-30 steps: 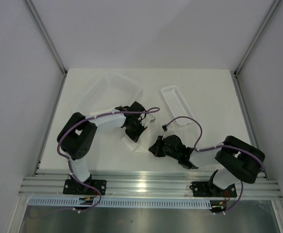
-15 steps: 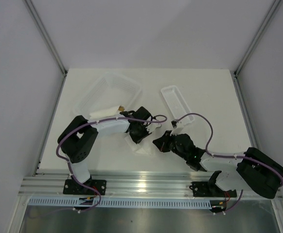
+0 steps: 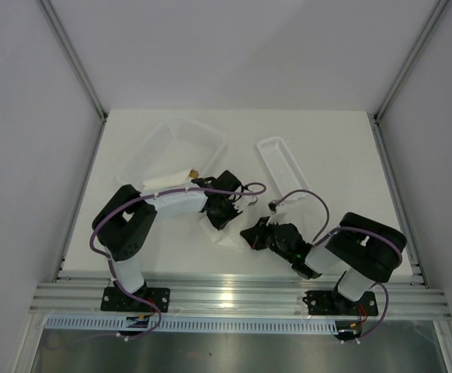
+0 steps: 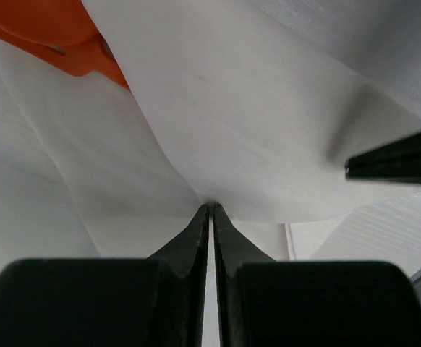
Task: Place the utensils on the paper napkin and roll it up
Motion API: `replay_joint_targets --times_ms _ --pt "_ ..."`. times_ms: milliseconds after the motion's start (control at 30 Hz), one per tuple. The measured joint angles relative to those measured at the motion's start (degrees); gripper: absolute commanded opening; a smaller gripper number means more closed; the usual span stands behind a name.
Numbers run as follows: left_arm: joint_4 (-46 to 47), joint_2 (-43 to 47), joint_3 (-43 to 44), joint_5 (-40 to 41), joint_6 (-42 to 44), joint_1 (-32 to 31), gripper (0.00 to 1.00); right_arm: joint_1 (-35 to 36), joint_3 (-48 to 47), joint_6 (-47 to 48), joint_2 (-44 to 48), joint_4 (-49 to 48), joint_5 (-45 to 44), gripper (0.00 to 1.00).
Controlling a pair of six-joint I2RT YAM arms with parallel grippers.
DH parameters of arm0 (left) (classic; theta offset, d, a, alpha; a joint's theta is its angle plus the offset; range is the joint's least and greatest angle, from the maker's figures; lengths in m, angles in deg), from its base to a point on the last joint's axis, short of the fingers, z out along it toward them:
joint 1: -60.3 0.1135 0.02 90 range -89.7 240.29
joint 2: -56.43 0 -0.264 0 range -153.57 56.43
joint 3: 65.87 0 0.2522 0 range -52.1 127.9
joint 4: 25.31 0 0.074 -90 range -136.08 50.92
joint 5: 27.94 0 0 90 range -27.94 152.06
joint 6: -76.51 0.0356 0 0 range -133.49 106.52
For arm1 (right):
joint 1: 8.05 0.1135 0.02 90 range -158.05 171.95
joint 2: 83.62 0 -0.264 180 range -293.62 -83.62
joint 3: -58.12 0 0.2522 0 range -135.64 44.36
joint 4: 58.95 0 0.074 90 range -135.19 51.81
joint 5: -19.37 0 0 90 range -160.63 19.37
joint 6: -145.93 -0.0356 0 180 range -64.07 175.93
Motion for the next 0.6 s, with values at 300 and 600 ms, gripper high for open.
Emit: replay_joint_targets --times_ms 300,600 --pt "0.0 0.0 0.0 0.0 0.0 0.0 0.08 4.6 -7.5 5.0 -4.0 -4.1 -2.3 0.00" --pt "-0.1 -0.1 0.1 0.0 0.0 0.0 0.08 5.1 -8.6 5.0 -8.0 -0.6 -7.1 0.00"
